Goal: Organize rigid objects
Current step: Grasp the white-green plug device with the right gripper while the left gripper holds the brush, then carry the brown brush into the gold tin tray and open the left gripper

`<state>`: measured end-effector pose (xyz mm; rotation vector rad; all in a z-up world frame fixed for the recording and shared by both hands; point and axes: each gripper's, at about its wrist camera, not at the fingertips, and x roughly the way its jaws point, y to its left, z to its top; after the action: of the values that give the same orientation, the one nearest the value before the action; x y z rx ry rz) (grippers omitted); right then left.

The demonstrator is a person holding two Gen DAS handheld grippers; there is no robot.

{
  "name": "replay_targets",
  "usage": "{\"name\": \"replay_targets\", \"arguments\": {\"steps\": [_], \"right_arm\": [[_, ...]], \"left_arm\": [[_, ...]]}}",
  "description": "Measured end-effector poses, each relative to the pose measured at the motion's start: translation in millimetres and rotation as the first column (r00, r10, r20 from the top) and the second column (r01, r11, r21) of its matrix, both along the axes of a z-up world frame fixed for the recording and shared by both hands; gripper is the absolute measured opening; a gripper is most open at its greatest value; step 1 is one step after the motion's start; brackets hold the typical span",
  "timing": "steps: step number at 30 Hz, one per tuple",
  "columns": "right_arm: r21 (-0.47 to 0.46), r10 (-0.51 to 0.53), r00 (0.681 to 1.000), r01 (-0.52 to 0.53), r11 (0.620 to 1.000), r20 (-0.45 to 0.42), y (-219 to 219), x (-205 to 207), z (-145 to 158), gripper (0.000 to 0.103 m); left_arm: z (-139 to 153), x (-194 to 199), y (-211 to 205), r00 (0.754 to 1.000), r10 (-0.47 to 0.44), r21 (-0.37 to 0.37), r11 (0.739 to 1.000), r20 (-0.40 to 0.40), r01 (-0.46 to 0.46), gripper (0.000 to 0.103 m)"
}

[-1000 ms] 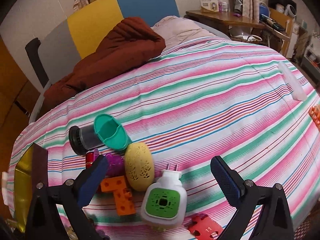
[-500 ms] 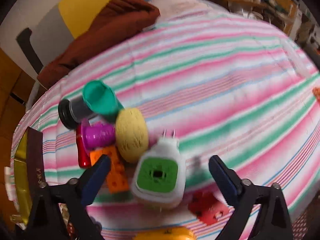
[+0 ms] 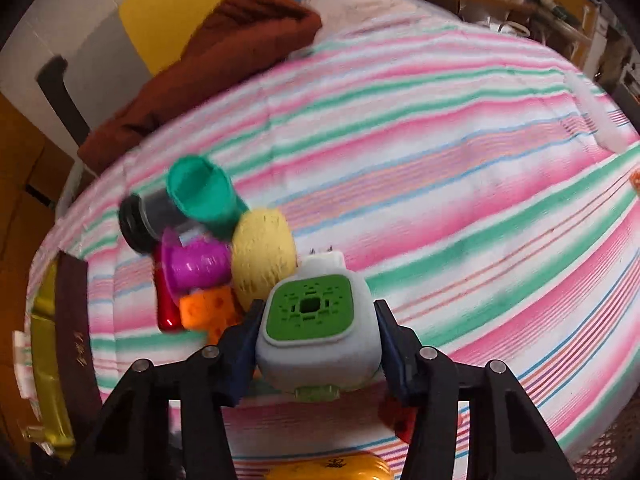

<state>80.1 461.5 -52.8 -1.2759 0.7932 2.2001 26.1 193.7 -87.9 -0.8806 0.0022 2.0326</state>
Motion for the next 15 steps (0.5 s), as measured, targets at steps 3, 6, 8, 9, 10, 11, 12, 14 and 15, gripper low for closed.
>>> {"name": "replay_targets", "arguments": {"steps": [3,6,8,9,10,11,12,14,15], "right_arm": [[0.023,-0.008,0.998,0.010,1.000,-0.062,-1.2,5.2,11.7,0.053],[0.005,-0.002,0.995,0.003,1.000,-0.101,0.6,4.7,18.4,0.053],[-0.023,0.009,0.991,-0.012,1.000,-0.134,0.7,5.4,21.0,0.053],[-0.031,0.018,0.989,-0.023,0.999,-0.147,-1.3,5.0,22.3,0.053],[-0.038,0.025,0.987,-0.031,0.999,-0.158,-4.6,0.8,21.1,0.053],[-0.057,0.034,0.983,-0.045,0.997,-0.179,-6.5,0.1,21.4,0.053],[-0.078,0.043,0.979,-0.060,0.995,-0.197,-7.5,-0.4,21.5,0.053],[-0.114,0.070,0.972,-0.097,0.989,-0.222,-13.5,-2.9,21.0,0.053],[-0.121,0.083,0.970,-0.113,0.986,-0.230,-16.4,-4.6,21.3,0.053]], "left_arm": [[-0.1,-0.2,-0.1,1.000,0.000,0.000,1.000,0.001,0.000,0.048],[1.7,1.6,0.1,1.000,0.001,-0.018,1.000,-0.001,-0.001,0.048],[4.6,3.6,-1.2,1.000,0.006,-0.031,0.999,0.006,-0.005,0.047],[5.5,3.8,-2.8,1.000,0.009,-0.029,1.000,0.020,-0.009,0.047],[6.0,3.7,-4.9,0.999,0.015,-0.025,1.000,0.035,-0.014,0.047],[6.5,4.0,-6.8,0.999,0.018,-0.022,1.000,0.043,-0.017,0.047],[7.2,4.8,-8.7,0.999,0.021,-0.021,1.000,0.049,-0.020,0.047],[9.2,8.5,-12.4,0.999,0.017,-0.018,1.000,0.051,-0.016,0.046],[10.7,10.5,-14.0,0.999,0.012,-0.013,1.000,0.048,-0.011,0.046]]}}
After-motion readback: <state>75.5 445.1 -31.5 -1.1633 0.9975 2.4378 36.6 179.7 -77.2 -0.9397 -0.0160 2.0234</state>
